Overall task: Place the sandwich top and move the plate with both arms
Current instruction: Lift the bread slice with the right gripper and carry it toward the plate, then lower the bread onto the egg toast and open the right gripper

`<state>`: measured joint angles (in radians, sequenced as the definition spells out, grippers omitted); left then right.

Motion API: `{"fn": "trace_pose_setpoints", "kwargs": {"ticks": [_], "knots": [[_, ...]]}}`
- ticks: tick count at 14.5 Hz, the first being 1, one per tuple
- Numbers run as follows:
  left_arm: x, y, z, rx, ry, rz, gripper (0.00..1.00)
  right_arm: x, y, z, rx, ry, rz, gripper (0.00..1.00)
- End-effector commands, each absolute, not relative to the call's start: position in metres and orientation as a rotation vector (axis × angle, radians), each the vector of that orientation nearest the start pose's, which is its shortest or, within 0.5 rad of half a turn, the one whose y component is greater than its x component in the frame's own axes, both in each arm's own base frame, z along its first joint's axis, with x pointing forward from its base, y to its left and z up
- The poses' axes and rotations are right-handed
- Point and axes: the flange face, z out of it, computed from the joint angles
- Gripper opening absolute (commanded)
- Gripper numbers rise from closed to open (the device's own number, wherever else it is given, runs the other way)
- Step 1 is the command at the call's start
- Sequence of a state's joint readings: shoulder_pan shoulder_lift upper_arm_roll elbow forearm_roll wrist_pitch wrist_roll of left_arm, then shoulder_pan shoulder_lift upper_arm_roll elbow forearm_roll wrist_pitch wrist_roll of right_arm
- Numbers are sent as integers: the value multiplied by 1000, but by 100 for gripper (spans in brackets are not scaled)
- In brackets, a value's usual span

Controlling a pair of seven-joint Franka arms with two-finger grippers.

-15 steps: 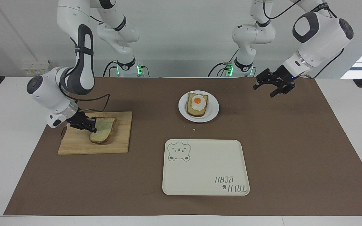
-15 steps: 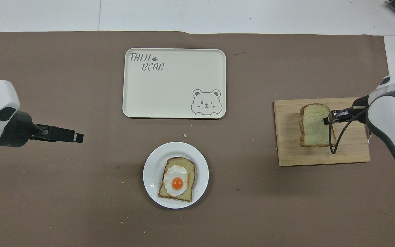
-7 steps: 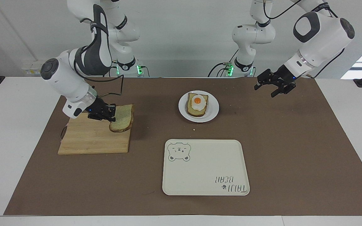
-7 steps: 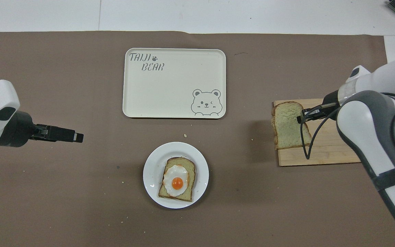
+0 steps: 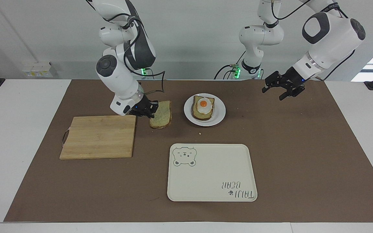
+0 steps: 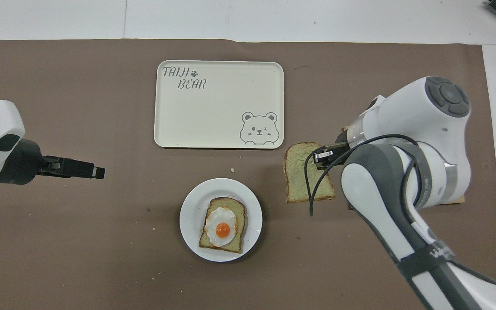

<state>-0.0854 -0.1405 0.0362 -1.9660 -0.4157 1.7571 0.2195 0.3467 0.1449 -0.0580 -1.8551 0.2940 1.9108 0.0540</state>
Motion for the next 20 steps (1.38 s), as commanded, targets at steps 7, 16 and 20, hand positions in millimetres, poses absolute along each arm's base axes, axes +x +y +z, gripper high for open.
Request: {"fn": "trace_pose_setpoints", "kwargs": {"ticks": [7,16,20], "knots": [[512,-58,539,-3541,291,41,100,514,327,419,-2887,-71,133,0],[512,-58,539,-3541,290,39,100,470,401,358,-2885,-97,164,0],[512,-58,539,-3541,289,33,100,458,397,341,-2906,-119,208,0]]}}
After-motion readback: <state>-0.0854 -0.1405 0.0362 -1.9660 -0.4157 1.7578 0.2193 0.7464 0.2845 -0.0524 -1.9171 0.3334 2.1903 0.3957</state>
